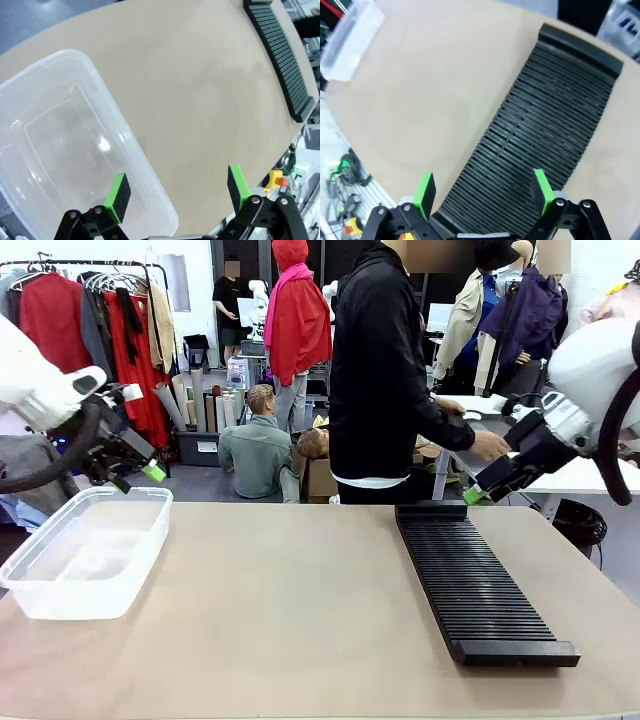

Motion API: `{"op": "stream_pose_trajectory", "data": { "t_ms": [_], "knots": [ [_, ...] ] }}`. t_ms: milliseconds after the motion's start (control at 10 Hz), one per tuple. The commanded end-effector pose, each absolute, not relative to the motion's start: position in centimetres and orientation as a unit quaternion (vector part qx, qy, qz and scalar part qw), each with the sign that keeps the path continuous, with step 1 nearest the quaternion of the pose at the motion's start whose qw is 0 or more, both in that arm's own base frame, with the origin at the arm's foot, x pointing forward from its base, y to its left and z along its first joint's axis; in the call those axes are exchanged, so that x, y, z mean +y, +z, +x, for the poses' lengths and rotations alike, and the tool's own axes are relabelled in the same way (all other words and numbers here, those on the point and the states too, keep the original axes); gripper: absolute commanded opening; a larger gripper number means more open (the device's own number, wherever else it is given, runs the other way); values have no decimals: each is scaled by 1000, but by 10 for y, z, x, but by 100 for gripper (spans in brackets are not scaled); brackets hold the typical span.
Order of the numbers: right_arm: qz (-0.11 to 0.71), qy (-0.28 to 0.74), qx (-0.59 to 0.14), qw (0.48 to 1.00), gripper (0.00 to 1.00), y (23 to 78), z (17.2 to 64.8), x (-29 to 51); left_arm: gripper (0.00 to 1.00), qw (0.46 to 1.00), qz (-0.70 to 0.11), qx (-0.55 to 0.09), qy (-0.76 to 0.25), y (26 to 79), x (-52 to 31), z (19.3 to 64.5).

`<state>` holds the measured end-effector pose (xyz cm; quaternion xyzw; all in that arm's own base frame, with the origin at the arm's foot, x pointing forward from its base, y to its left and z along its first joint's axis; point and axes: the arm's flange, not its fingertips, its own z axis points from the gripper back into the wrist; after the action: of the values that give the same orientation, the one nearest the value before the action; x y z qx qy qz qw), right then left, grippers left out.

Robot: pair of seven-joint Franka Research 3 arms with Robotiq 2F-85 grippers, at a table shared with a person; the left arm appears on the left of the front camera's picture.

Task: Sort PCBs into racks and boxes based on the side picked up.
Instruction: Pick up the Blank PCB handed by the Human.

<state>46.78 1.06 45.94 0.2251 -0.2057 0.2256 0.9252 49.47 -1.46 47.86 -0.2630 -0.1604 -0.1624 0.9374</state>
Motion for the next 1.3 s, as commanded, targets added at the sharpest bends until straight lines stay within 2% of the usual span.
{"op": "stream_pose_trajectory", "data": {
  "t_ms": [0,600,1000,1200],
  "knots": [
    [282,227,-211,908,100,458,476,-5,100,923,-295,-172,-175,481,10,491],
    [369,211,-222,877,100,466,460,-61,100,878,-396,-202,-177,492,71,472],
    [446,195,-247,838,100,454,454,-90,100,867,-420,-206,-173,475,94,466],
    [459,185,-249,833,100,447,454,-94,100,863,-428,-207,-172,468,99,464]
  ]
}}
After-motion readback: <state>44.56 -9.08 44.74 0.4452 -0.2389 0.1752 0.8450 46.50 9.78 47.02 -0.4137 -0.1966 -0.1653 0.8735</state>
